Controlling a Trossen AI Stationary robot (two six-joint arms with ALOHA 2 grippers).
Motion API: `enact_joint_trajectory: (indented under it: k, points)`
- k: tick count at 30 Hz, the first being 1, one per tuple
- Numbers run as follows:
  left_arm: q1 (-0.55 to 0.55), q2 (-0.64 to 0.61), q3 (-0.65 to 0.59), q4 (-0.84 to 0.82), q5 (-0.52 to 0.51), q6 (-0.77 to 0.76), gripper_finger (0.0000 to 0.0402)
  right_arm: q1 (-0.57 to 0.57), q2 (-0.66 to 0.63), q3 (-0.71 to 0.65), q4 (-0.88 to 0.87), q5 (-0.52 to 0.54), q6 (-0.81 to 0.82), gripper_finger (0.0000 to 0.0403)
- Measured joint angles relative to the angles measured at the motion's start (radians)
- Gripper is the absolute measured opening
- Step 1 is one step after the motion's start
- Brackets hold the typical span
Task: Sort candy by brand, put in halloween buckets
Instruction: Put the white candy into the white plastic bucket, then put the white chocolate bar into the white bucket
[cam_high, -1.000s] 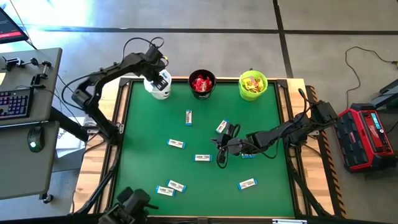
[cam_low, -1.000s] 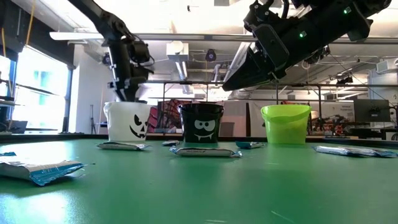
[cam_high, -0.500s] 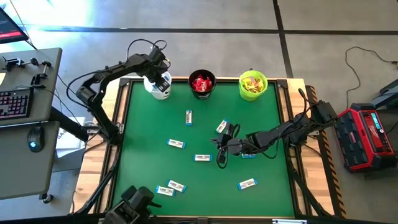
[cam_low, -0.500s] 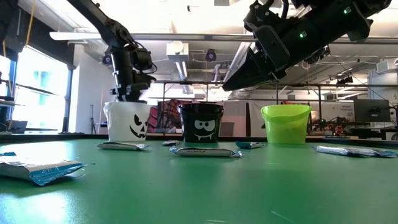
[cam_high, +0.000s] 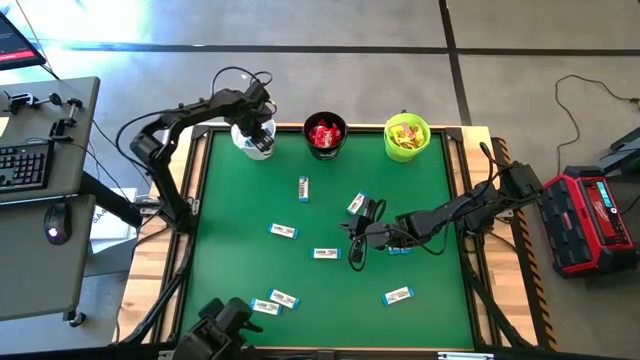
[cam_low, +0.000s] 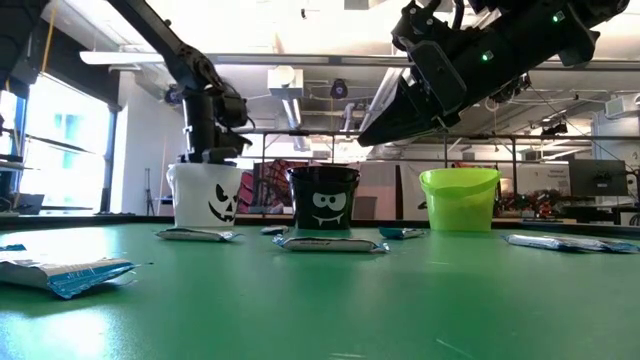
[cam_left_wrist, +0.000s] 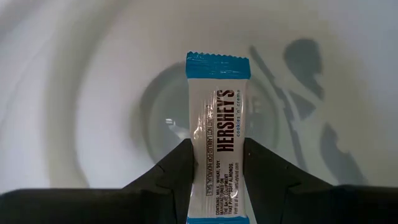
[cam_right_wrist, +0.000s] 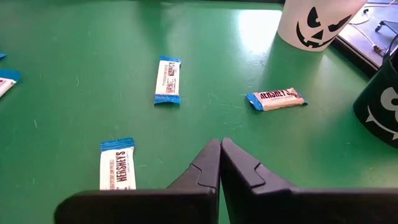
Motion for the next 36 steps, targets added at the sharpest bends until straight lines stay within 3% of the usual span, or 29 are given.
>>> enact_joint_trajectory:
  k: [9, 22, 36]
  points:
    - [0.0, 0.005, 0.0, 0.017, -0.005, 0.003, 0.0119, 0.0, 0.0, 0.0, 0.0, 0.0, -0.002, 0.0]
    - [-0.003, 0.0, 0.0, 0.015, -0.005, -0.002, 0.0198, 0.0, 0.0, 0.0, 0.0, 0.0, 0.0, 0.0]
    - [-0.058, -0.194, 0.0, 0.016, -0.005, -0.027, 0.0216, 0.0, -0.006, 0.0, -0.016, -0.024, -0.007, 0.0]
